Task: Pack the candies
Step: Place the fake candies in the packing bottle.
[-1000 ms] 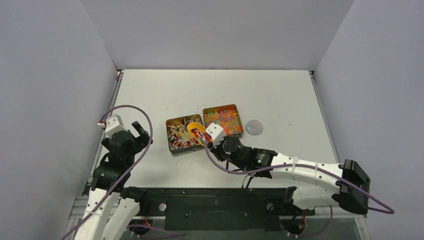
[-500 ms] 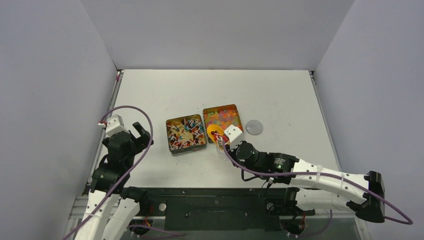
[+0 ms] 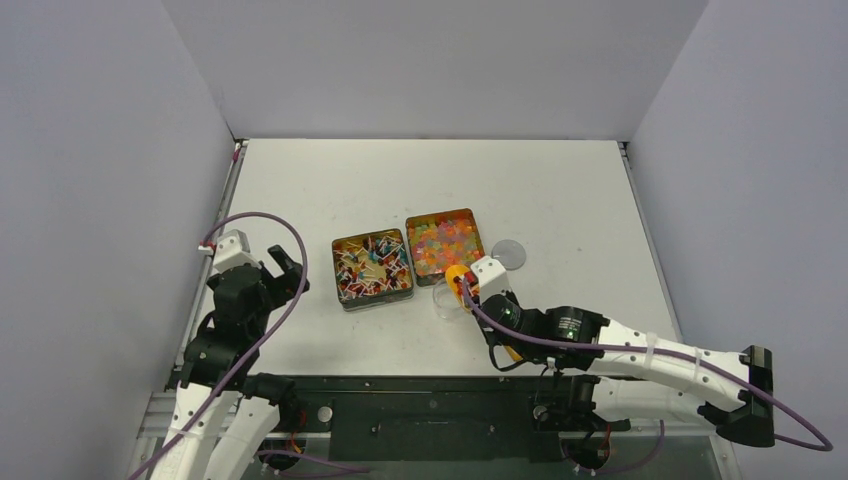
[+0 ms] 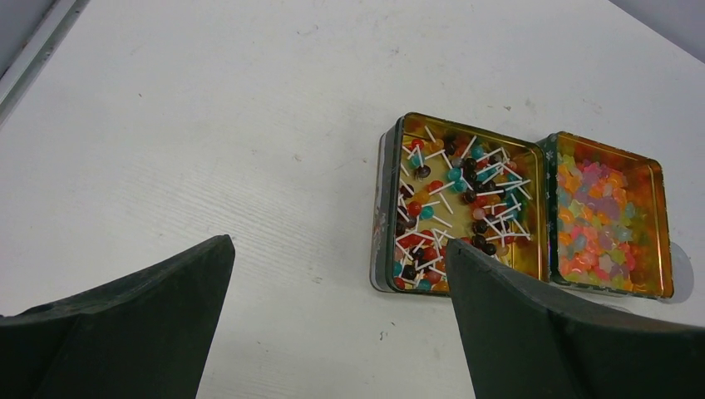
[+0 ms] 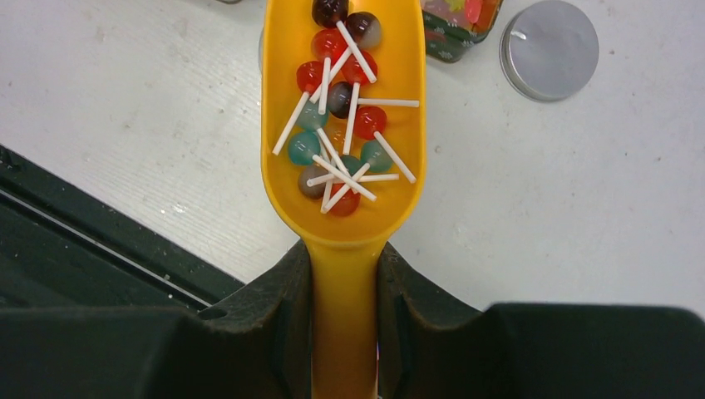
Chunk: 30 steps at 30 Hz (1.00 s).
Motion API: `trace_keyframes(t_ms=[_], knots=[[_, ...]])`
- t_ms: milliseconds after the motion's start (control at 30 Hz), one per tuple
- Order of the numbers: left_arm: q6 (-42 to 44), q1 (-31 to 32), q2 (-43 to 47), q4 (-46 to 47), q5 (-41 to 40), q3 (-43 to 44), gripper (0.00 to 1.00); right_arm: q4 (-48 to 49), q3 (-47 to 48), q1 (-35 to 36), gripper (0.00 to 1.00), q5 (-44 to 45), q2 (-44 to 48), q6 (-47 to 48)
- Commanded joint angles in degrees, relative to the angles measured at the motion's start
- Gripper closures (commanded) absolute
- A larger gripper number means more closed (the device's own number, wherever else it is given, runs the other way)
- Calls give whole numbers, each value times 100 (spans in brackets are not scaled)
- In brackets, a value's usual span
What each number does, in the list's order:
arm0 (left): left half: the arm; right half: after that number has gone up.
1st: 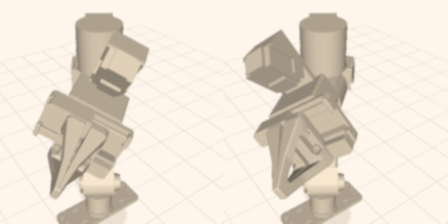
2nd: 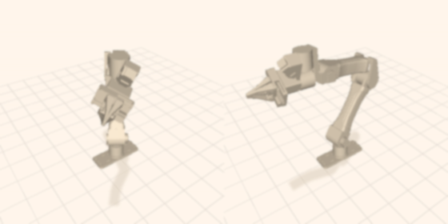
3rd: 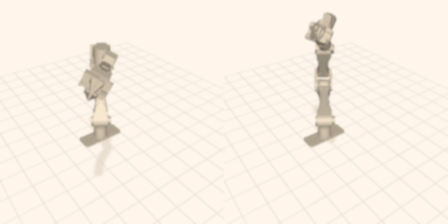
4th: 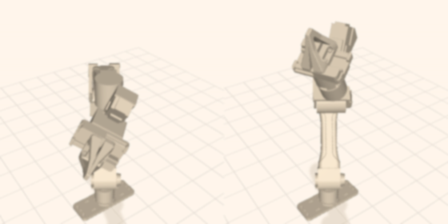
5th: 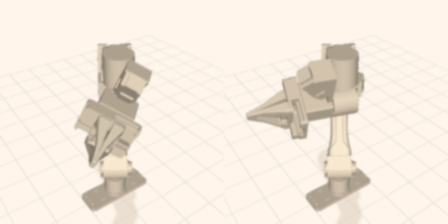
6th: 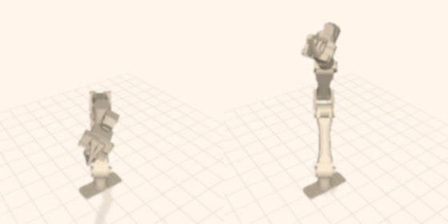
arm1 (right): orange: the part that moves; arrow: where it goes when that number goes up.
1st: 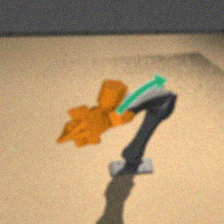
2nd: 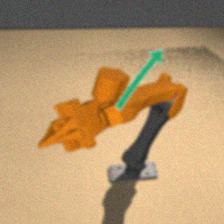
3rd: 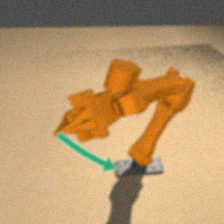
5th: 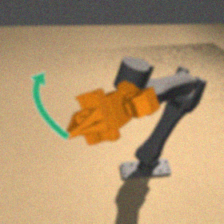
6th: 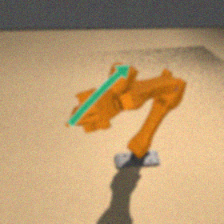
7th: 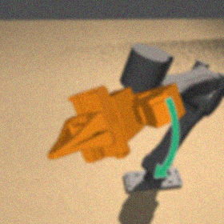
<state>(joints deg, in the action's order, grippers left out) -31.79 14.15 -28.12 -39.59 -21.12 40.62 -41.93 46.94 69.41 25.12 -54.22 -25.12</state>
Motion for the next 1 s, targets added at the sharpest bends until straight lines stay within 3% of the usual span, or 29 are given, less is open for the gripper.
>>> trace_keyframes(t_ms=[0,333,967], knots=[[121,12,71,335,163,3,4,-488,409,-72,100,-52,-54,-445],[163,89,158,382,270,-21,4,-723,619,-593,100,-1090,-464,-493],[226,369,231,398,261,-39,4,-1530,1260,-1129,100,-2067,-1321,-299]])
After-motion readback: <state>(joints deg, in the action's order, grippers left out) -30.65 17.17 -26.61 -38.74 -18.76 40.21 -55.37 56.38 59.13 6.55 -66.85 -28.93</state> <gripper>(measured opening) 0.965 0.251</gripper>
